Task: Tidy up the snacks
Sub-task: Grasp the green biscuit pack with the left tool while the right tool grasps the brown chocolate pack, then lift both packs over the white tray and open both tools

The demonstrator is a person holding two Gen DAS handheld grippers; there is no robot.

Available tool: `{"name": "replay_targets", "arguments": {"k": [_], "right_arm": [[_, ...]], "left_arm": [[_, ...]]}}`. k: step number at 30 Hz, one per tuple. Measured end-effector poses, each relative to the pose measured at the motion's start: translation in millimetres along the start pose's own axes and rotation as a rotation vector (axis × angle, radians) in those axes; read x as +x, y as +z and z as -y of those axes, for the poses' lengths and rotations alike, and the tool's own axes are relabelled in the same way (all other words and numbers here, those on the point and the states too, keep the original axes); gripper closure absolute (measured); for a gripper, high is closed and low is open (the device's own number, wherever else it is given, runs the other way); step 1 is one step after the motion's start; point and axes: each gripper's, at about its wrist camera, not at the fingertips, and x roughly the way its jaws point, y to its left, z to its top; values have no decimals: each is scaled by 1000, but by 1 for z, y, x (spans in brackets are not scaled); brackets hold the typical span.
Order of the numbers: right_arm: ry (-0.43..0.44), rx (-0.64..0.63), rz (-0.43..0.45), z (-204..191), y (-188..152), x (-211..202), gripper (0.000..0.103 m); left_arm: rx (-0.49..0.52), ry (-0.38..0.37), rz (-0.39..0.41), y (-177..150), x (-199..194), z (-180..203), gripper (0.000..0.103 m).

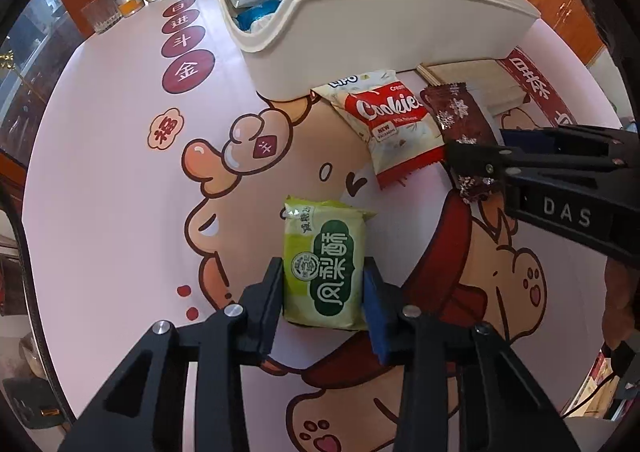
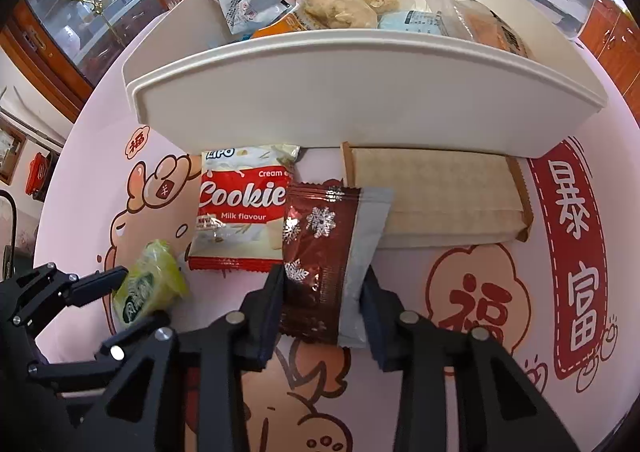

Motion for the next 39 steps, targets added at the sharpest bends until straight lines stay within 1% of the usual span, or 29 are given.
{"name": "replay_targets", "arguments": {"k": [4, 7, 14, 18, 21, 24, 29, 35, 39], "right_arm": [[-19, -27, 24, -8, -8, -8, 68], [-21, -48, 46, -4, -13, -21, 68], [-6, -73, 90, -5, -18, -46, 68], [6, -90, 114, 2, -24, -63, 68], [15, -99, 130, 8, -24, -75, 68], [25, -106, 147, 18, -16, -86, 68], [22, -129, 208, 35, 4, -116, 68], [16, -151, 320, 57, 42, -164, 68], [27, -133, 381, 73, 75, -193, 68]], "left_arm": [[-11, 2, 3, -5, -4, 5, 67], [-31, 3, 13, -8, -10, 10, 68], [-91, 6, 68, -10, -40, 15, 68], [-119, 21, 112, -1, -64, 17, 68], [-136, 48, 147, 13, -82, 25, 67], [-143, 82, 180, 31, -98, 35, 67], [-112, 177, 262, 68, -129, 48, 67], [-84, 260, 365, 108, -172, 57, 67], [-87, 309, 423, 130, -194, 55, 67]]}}
